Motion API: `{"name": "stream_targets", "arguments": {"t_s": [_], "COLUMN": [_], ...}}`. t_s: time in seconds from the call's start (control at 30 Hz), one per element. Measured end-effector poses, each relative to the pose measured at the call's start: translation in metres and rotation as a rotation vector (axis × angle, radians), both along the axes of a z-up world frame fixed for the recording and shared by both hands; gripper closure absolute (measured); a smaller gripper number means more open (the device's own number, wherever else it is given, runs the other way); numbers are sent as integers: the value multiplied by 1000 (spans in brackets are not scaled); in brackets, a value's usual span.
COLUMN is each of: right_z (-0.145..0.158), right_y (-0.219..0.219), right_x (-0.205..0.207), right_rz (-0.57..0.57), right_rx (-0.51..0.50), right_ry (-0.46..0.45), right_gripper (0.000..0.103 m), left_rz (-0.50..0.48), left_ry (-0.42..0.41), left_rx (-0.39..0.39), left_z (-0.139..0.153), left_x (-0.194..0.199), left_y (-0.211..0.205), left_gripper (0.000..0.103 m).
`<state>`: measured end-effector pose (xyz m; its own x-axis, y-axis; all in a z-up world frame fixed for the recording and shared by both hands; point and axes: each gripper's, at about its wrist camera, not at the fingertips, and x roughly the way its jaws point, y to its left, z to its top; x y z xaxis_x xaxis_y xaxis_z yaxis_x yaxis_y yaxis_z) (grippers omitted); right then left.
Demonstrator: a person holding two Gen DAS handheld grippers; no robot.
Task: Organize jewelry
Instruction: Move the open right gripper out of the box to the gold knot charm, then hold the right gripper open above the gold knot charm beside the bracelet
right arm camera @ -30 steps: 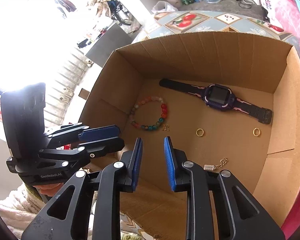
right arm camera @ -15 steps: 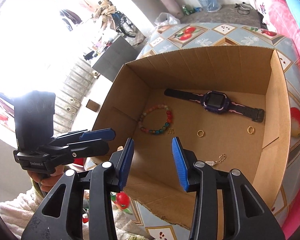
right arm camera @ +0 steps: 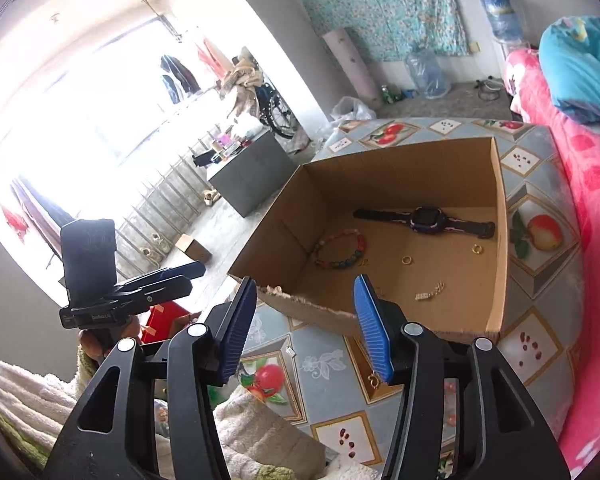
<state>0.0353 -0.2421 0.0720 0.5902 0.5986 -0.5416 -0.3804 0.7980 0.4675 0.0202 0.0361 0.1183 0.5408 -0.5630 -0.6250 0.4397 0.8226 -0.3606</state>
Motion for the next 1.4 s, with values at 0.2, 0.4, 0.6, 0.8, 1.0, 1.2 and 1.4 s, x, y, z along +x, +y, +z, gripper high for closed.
{"name": "stream_targets", "arguments": {"t_s": [0.2, 0.4, 0.6, 0.8, 1.0, 1.2, 1.4], "right_z": [-60, -109, -121, -132, -131, -134, -135], "right_y": [15, 29, 34, 27, 18, 9, 5], "right_x": [-24, -19, -13, -9, -9, -11, -11], "right_rz": [-105, -187, -157, -137, -123, -118, -113], "right_rx": [-110, -179, -166, -144, -117, -96, -85], "right_ry": [70, 132, 147, 172, 169, 167, 166], "right_gripper": [49, 59, 62, 62, 62, 62, 64], "left_rz": [35, 111, 104, 99, 95, 76, 63], "left_ry": [74, 23, -44, -4, 24, -4, -30], "left_rx": [77, 233, 408, 415, 393, 442, 465], "left_z": [-57, -101, -127, -139, -139, -139, -141], "left_x": [-25, -30, -26, -18, -10, -9, -7], "left_y": [-3, -29, -53, -56, -55, -69, -78], "left_gripper": [29, 29, 36, 52, 69, 80, 89]}}
